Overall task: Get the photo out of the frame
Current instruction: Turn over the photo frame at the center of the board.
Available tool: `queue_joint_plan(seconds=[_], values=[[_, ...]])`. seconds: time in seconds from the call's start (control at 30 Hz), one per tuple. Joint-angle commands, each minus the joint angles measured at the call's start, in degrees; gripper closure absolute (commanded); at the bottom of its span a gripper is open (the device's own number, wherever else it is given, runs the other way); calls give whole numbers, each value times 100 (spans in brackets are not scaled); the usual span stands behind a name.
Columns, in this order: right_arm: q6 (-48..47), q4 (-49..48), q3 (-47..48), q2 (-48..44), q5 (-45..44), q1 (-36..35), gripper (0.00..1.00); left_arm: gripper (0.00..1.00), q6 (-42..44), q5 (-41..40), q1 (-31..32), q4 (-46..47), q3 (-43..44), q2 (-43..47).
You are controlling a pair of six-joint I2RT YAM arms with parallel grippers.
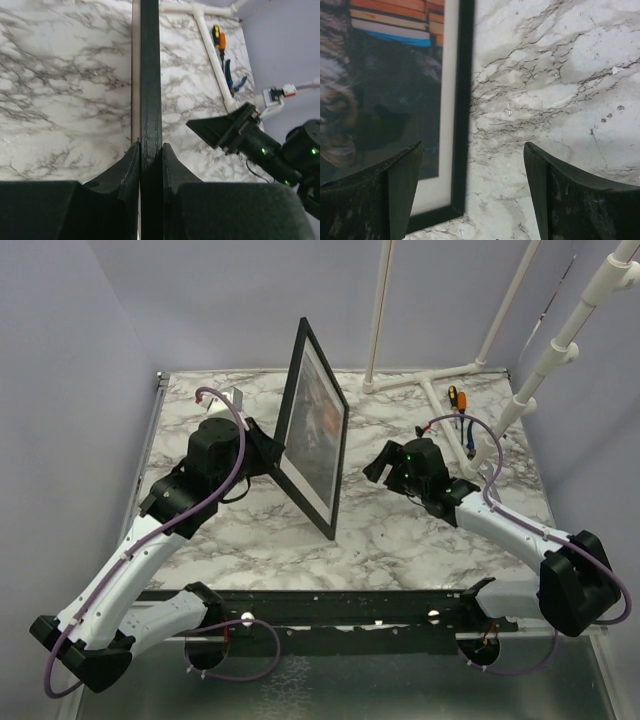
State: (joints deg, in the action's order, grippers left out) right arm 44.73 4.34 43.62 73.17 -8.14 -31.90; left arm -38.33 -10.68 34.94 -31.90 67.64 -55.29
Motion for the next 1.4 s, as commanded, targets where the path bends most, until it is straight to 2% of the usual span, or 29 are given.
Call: queue_joint_plan(seconds=[0.0, 0.23, 0.43, 0.57, 0.83, 1.2, 1.37], values=[[-147, -115, 108, 88, 161, 105, 19, 100, -510, 1378, 35, 64, -24, 171], [-164, 107, -98, 78, 259, 448, 20, 100, -921, 1486, 31, 358, -908, 475], [-282, 153, -554, -127, 774, 1278, 21, 100, -1247, 1738, 36, 984, -1917, 662], [-408, 236, -775, -205, 920, 1531, 21, 100, -1282, 1703, 31, 1364, -2540, 810], [-695, 294, -828, -223, 759, 1660, 22, 100, -1608, 1737, 31, 2228, -4042, 1436], [-739, 262, -975, -156, 541, 1709, 22, 100, -2374, 1113, 31, 2384, -5774, 2643], [-768, 269, -973, -141, 509, 1708, 22, 98, -2443, 945, 31, 2386, -6237, 3178]])
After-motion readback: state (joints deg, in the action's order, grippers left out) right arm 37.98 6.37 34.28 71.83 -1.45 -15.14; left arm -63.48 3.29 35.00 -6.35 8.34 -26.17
